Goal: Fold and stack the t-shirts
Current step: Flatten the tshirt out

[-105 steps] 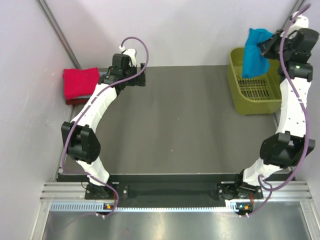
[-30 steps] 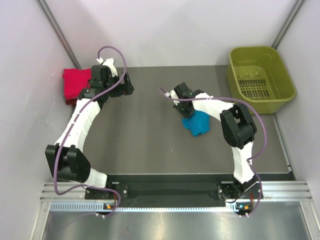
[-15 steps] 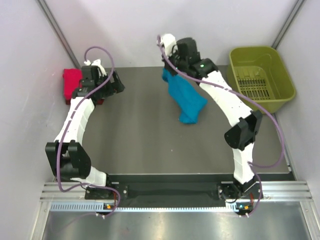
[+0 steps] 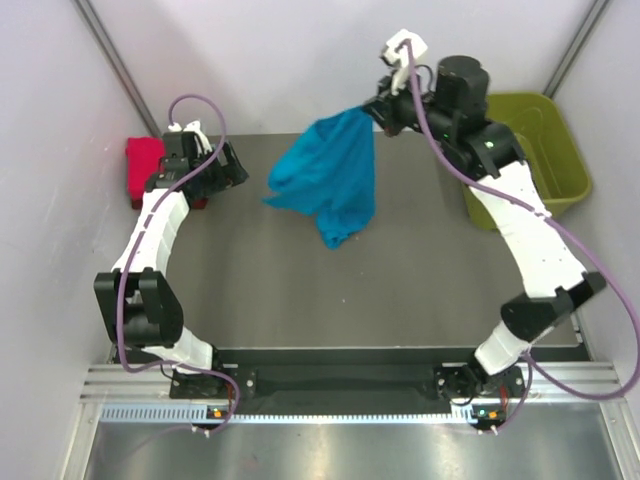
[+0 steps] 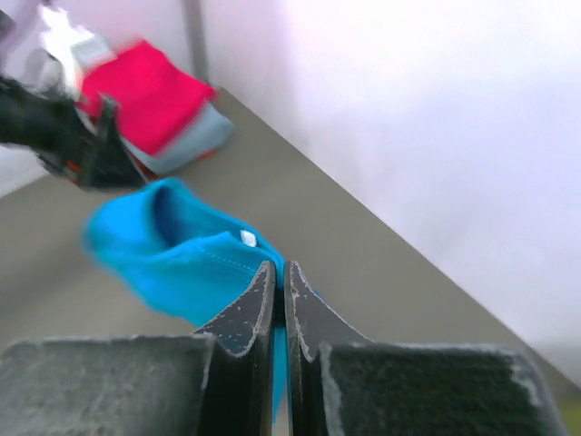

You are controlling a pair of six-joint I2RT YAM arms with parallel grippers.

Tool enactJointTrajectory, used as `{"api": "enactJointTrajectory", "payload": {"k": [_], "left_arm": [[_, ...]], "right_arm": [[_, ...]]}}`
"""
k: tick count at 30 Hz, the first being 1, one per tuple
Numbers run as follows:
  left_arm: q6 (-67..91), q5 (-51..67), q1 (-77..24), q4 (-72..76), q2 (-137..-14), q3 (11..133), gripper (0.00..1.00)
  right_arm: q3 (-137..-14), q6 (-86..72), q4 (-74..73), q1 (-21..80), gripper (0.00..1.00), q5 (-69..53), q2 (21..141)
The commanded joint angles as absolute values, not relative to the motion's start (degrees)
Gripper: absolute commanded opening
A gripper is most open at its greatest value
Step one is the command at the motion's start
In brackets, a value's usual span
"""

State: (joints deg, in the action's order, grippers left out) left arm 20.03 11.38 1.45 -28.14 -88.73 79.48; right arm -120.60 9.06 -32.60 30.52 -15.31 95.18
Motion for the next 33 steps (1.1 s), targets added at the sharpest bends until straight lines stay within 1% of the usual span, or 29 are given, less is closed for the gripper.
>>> {"api": "enactJointTrajectory", "payload": {"k": [1,2,4,5,6,7,8,9,11,13,16,17,19,23,25,27,29,33], "left_arm": [[20.83,13.09,1.41,-25.84,-89.47,82.26,0.97],[20.83,13.27,1.49,-25.84,-89.56,82.35,0.97],[21.00,13.45,1.49,-25.84,-89.56,82.27,0.97],[21.09,13.62,1.49,-25.93,-89.39,82.00,0.97],[21.09,13.97,1.49,-25.84,-89.38,81.91,0.97],[21.35,14.24,1.49,-25.84,-89.21,81.65,0.97],[21.53,14.50,1.41,-25.84,-89.30,81.39,0.97],[21.62,14.59,1.49,-25.67,-89.21,81.21,0.97],[21.62,15.03,1.49,-25.93,-88.95,80.77,0.96],[21.45,15.29,1.49,-26.19,-88.60,80.68,0.96],[21.18,15.29,1.49,-26.54,-87.72,79.90,0.96],[21.18,15.21,1.41,-26.46,-87.45,79.28,0.96],[21.27,15.12,1.41,-26.37,-86.93,78.58,0.96],[21.71,15.29,1.49,-26.19,-86.31,77.87,0.96],[21.71,15.21,1.50,-26.28,-86.05,78.13,0.96],[21.45,15.12,1.41,-26.54,-86.04,78.75,0.96],[21.27,14.94,1.49,-26.81,-86.04,79.01,0.96],[21.09,14.68,1.49,-26.72,-85.34,78.49,0.96]], "right_arm": [[-111.12,11.33,-33.04,25.06,0.00,-12.92,90.10],[-103.87,11.51,-32.96,23.57,0.00,-13.27,87.91],[-95.67,11.95,-31.65,19.52,0.00,-13.27,85.70],[-88.32,12.39,-31.21,18.82,0.00,-12.66,84.65],[-85.02,14.57,-31.38,18.29,0.07,-10.31,84.64],[-82.47,15.72,-32.16,18.37,0.16,-8.80,85.42],[-78.96,16.86,-33.04,18.28,0.40,-5.74,87.34],[-77.45,16.53,-33.57,18.37,0.48,-3.89,88.06],[-75.25,17.48,-33.58,18.19,0.54,-4.12,87.46],[-74.36,18.71,-31.04,19.07,0.54,-5.97,84.74],[-73.57,24.94,-29.27,22.05,0.56,-12.81,78.59],[-73.56,27.48,-29.62,22.84,0.56,-16.83,78.23],[-74.09,29.35,-33.21,25.57,0.55,-19.15,78.57],[-74.10,29.53,-38.40,28.56,0.52,-23.80,83.74],[-73.13,29.97,-38.85,30.67,0.51,-23.12,85.33],[-70.50,30.85,-37.63,33.03,0.50,-19.97,87.09],[-67.52,31.72,-36.74,34.01,0.49,-16.19,88.67],[-63.20,36.29,-36.65,34.28,0.47,-13.63,88.16]]}}
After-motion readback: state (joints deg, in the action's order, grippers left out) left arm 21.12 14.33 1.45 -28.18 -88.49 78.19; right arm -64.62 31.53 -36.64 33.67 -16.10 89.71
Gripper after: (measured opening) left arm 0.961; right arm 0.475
